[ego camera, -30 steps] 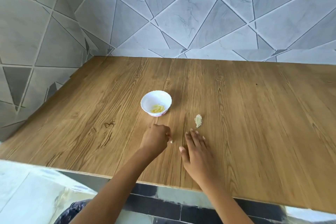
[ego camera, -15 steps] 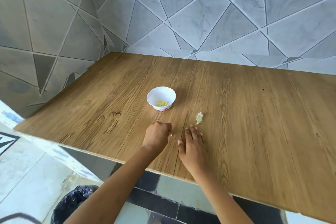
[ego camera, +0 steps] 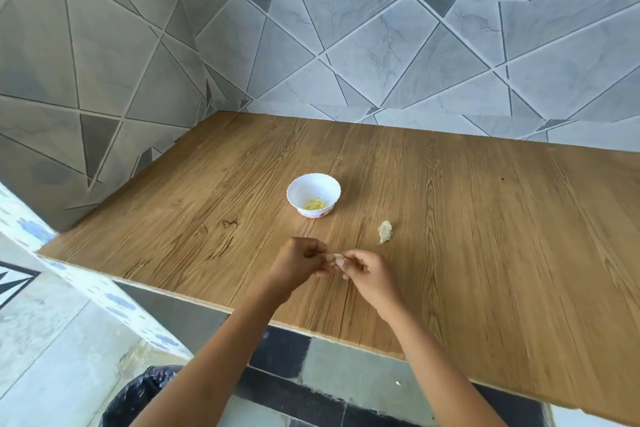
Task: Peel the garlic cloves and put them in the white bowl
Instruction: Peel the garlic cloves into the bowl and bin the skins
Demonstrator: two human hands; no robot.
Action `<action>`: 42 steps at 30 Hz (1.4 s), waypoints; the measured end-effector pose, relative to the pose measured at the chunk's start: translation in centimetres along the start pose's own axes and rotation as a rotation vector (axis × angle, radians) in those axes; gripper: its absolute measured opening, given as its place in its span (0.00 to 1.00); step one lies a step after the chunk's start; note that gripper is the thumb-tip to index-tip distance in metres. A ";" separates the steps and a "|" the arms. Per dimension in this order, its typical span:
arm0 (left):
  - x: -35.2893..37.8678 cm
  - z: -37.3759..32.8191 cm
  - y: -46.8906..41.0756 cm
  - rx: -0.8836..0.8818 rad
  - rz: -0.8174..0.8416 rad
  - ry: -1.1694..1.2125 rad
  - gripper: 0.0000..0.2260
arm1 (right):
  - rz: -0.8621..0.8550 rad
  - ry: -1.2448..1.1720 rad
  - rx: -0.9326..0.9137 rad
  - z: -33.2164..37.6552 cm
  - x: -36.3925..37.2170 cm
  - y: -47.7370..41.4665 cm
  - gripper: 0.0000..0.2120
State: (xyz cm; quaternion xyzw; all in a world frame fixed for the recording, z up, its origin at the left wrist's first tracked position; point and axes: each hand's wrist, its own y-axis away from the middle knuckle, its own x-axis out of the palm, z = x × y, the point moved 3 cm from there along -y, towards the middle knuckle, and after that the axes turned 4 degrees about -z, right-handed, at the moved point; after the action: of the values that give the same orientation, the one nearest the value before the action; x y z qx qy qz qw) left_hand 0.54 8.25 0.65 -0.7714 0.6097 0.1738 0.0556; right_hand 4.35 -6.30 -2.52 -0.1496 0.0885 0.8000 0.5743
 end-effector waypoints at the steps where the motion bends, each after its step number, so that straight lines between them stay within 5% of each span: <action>1: 0.0 -0.1 0.0 0.007 0.013 -0.021 0.05 | 0.012 -0.028 0.011 0.1 0.0 0.0 0.07; 11: -1.9 -1.0 -1.5 0.252 0.112 -0.409 0.04 | 0.110 0.079 -0.033 1.3 1.1 0.3 0.11; 16: -2.2 -0.7 -1.7 -0.049 0.220 -0.068 0.06 | -0.174 0.313 -0.454 1.6 1.4 0.4 0.09; 19: -2.1 -0.6 -1.8 -0.123 0.228 0.053 0.08 | -0.234 0.381 -0.540 1.6 1.3 0.1 0.08; 21: -2.1 -0.6 -2.0 -0.074 0.226 0.011 0.08 | -0.196 0.325 -0.463 1.4 1.2 0.0 0.10; 25: -2.1 -0.2 -2.3 0.042 0.195 -0.046 0.07 | 0.028 -0.052 -0.004 0.8 0.9 -0.1 0.10; 27: -2.3 0.3 -2.6 0.110 0.135 -0.135 0.06 | -0.001 -0.170 0.125 0.5 0.7 0.0 0.10; 31: -2.1 0.1 -2.3 0.368 0.089 -0.538 0.11 | -0.070 -0.093 0.138 0.2 0.5 0.1 0.07; 33: -2.0 -0.1 -2.3 0.397 0.036 -0.525 0.13 | -0.076 -0.064 0.138 0.2 0.7 0.0 0.06; 36: -2.1 -0.4 -2.5 0.347 -0.030 -0.340 0.02 | -0.070 -0.046 0.134 0.2 0.9 -0.1 0.06; 42: -2.0 -0.6 -2.7 0.347 0.016 -0.415 0.14 | -0.058 -0.017 0.130 0.3 1.0 0.1 0.06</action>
State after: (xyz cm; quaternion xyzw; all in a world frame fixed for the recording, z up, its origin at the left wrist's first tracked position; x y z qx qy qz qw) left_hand 2.90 10.58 1.54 -0.6932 0.6120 0.2216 0.3095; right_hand 3.97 -5.36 -2.56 -0.1077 0.1312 0.7769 0.6063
